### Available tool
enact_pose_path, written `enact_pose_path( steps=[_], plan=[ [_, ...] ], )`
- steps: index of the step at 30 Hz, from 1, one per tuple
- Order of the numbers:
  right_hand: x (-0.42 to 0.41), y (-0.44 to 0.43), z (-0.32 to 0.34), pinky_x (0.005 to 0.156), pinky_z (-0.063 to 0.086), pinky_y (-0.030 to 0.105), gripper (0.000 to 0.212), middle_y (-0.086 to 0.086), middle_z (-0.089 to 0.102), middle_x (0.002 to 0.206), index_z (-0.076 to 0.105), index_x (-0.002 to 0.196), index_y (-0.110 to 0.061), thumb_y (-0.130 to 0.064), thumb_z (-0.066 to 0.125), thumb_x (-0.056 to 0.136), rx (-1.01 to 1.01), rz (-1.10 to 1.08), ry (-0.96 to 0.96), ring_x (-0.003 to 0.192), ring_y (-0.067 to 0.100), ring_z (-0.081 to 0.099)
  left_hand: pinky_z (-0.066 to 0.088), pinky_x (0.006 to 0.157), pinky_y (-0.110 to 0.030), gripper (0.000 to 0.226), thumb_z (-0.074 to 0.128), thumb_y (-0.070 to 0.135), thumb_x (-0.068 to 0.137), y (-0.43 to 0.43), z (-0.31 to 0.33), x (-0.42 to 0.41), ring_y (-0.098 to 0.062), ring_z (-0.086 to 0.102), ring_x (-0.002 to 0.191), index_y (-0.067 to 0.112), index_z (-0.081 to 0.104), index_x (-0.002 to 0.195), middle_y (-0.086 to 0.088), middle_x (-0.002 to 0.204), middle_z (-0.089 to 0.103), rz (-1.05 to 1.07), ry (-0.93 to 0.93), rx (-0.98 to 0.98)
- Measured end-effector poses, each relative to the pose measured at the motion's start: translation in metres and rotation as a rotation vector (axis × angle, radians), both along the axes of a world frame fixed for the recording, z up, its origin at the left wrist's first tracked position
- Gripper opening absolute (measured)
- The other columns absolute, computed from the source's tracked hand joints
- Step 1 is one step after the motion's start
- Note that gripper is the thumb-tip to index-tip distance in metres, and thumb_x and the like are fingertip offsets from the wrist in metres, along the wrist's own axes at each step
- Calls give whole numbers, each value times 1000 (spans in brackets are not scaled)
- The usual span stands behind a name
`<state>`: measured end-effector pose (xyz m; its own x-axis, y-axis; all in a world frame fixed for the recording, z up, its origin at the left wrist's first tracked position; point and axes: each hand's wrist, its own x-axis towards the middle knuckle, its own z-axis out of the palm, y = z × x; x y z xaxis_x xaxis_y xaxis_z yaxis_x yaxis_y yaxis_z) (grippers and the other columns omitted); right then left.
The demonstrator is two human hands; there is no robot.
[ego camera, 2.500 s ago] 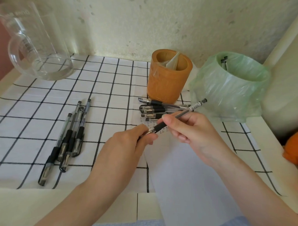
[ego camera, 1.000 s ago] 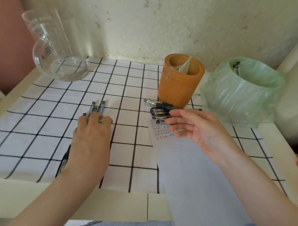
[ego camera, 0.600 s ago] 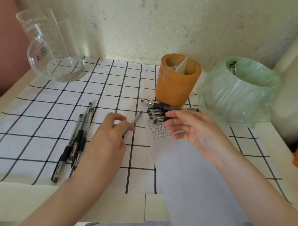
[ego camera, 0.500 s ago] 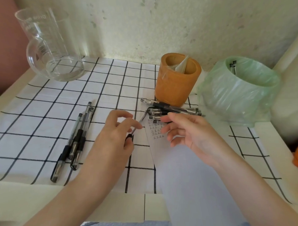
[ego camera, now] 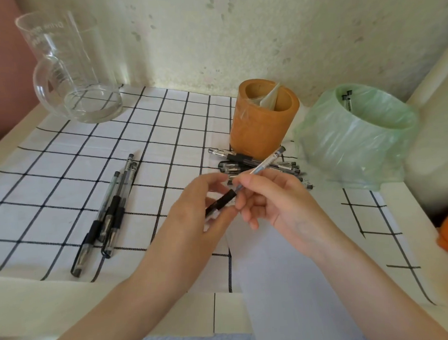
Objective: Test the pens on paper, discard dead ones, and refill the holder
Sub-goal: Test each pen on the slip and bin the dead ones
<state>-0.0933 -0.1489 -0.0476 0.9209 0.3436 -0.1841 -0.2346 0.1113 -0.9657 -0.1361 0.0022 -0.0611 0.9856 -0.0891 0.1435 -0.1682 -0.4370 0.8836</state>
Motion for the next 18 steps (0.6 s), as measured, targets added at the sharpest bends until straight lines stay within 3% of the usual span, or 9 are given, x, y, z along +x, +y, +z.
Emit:
enact_pose_path(
  steps=[4, 11, 18],
  plan=[
    [-3, -2, 1, 37, 35, 20, 6, 7, 57, 56, 60, 81, -5, -3, 60, 87, -135, 29, -102, 40, 14, 45, 40, 59, -11, 20, 46, 20, 94, -3, 1, -1, -1, 55, 64, 36, 51, 83, 11, 67, 58, -71, 47, 97],
    [-1, -10, 4, 39, 34, 20, 13, 6, 58, 55, 58, 73, -10, -9, 65, 84, -164, 78, -126, 41, 13, 45, 39, 59, -29, 20, 35, 45, 89, -6, 6, -5, -16, 49, 61, 35, 51, 83, -2, 64, 56, -68, 58, 108],
    [-2, -14, 7, 39, 33, 20, 15, 5, 57, 53, 60, 64, -17, -18, 70, 75, -105, 104, -123, 41, 13, 45, 35, 55, -23, 19, 40, 42, 87, -9, 10, -4, -12, 44, 56, 39, 57, 78, 2, 63, 55, -75, 81, 5]
  ],
)
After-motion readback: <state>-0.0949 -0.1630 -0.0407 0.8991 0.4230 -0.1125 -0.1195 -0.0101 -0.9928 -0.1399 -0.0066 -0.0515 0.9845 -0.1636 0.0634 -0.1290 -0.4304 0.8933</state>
